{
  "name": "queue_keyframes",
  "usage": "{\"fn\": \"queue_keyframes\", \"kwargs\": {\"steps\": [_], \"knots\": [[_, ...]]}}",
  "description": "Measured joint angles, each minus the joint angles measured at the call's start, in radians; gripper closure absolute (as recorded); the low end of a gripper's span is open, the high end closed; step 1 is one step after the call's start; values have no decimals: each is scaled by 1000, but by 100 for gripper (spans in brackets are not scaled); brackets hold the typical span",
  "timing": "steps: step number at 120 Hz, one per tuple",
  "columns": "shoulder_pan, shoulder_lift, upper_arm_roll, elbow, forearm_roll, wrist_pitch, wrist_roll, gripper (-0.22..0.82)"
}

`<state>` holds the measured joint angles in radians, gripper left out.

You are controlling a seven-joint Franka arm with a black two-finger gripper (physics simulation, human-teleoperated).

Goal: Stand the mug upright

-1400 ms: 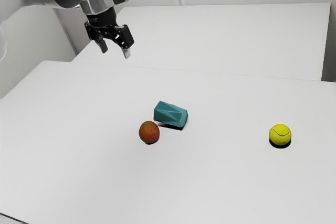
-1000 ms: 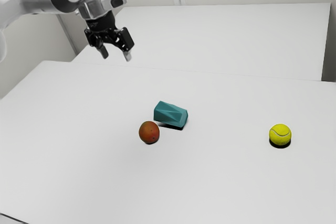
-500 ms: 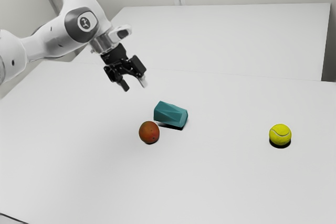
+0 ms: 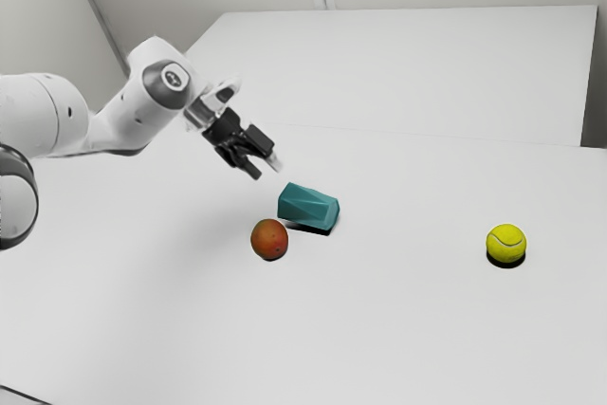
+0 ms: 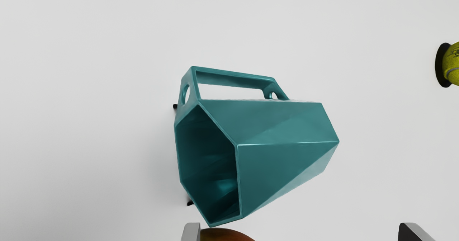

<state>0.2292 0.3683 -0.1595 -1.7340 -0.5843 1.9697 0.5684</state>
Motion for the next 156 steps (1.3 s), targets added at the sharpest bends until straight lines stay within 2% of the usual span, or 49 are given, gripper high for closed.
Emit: {"fn": "queue_keyframes", "kwargs": {"steps": [24,59,108,156], "knots": [[7,82,0,20,-37,23,67,0],[17,134,2,23,-131,-54,97,0],[32,156,-3,50,-209,-142,167,0],[33,208,-9,76,-272,-199,306,0]]}}
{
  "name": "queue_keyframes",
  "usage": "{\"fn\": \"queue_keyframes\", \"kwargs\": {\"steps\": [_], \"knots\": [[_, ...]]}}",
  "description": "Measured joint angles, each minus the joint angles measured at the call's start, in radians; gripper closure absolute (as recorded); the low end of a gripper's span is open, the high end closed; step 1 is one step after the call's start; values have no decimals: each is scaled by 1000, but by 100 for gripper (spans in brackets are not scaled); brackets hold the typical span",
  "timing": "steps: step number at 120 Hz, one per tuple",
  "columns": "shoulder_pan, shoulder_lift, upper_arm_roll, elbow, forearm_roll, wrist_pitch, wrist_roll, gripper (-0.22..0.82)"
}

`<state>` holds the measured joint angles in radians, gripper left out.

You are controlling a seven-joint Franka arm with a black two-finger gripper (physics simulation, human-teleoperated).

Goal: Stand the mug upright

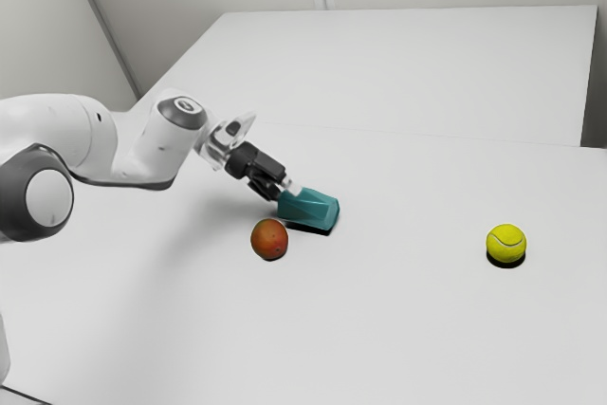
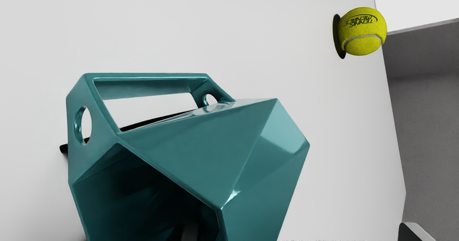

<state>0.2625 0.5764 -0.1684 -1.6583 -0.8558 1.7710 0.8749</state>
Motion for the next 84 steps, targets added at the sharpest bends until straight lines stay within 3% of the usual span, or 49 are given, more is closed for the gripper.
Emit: {"fn": "queue_keyframes", "kwargs": {"steps": [8,59,84], "knots": [[3,4,0,0,-4,-8,18,4],[29,-2,-33,4,-8,-41,97,61],[29,-6,-35,6,-1,-43,121,71]]}}
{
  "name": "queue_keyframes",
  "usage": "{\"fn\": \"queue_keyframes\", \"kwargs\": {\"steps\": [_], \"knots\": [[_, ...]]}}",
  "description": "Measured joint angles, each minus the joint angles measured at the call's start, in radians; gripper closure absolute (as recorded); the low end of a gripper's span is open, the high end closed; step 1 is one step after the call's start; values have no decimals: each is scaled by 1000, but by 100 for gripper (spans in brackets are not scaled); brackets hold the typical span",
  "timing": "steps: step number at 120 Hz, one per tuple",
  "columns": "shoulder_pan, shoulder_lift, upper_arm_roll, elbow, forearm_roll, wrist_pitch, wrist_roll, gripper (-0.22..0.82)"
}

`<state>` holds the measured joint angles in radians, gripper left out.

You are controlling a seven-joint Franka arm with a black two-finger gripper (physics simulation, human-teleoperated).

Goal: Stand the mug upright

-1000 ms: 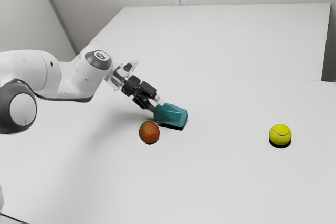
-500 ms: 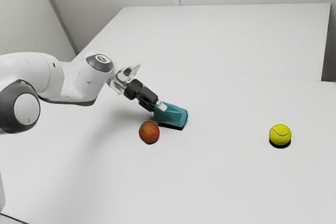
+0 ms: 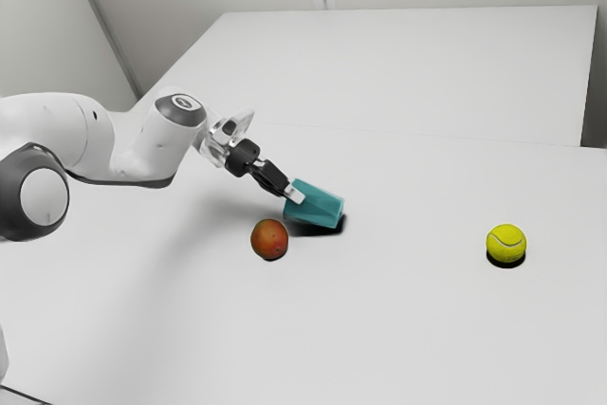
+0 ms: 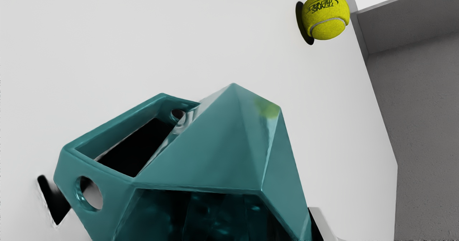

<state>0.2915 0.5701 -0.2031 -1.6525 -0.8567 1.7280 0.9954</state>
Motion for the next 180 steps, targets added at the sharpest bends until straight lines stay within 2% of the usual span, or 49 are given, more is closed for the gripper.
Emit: {"fn": "queue_keyframes", "kwargs": {"steps": [48,80,121,158,180], "knots": [[-2,-73,0,-2,34,6,25,78],[-10,-221,2,-47,189,56,26,79],[-29,-427,-29,-252,559,260,-66,79],[-13,-566,-32,-424,620,385,-141,79],[-15,-606,-32,-505,636,429,-171,79]]}}
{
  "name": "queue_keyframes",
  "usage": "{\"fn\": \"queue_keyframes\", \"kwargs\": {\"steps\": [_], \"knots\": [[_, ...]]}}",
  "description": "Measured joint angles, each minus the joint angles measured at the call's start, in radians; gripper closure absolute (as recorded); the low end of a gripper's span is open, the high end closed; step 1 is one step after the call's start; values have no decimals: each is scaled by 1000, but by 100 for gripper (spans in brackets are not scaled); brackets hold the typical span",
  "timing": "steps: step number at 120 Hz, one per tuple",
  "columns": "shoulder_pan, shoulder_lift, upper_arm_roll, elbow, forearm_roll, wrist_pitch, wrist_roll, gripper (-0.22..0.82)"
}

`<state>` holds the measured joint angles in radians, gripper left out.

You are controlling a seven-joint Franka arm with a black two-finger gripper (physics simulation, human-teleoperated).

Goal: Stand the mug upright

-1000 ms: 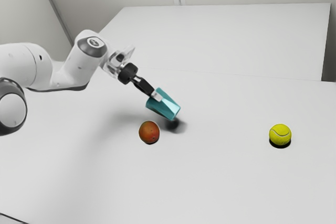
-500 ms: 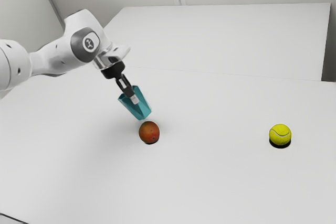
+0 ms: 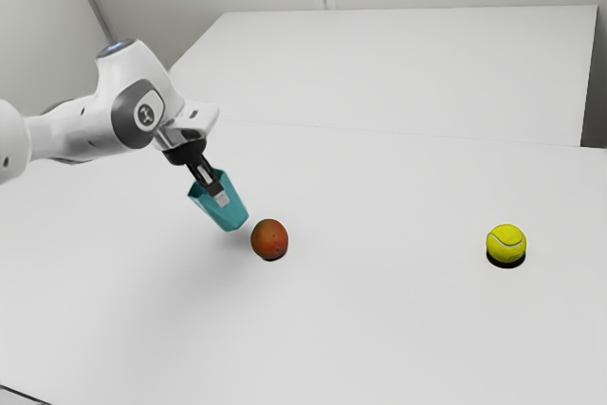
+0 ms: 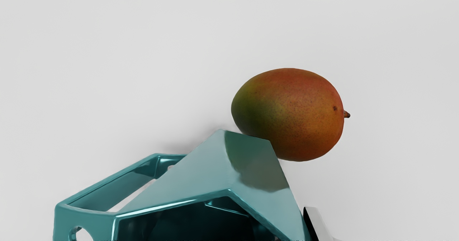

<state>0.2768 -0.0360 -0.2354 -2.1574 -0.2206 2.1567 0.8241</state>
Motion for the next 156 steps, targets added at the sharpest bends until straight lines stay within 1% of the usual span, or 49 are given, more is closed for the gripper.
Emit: {"fn": "queue_keyframes", "kwargs": {"steps": [32,60,84,107,110,126,134,144,156], "knots": [[1,-43,-6,-93,57,40,-34,79],[-1,-24,-20,-130,122,82,-55,79],[-5,-17,-36,-169,149,134,-68,78],[-1,-19,-43,-187,160,159,-79,78],[-2,-20,-44,-188,159,160,-80,75],[-1,-33,-46,-188,155,164,-78,45],[-1,-48,-47,-187,154,164,-77,33],[-1,-75,-49,-185,154,160,-76,22],[0,-118,-60,-172,153,141,-76,14]]}}
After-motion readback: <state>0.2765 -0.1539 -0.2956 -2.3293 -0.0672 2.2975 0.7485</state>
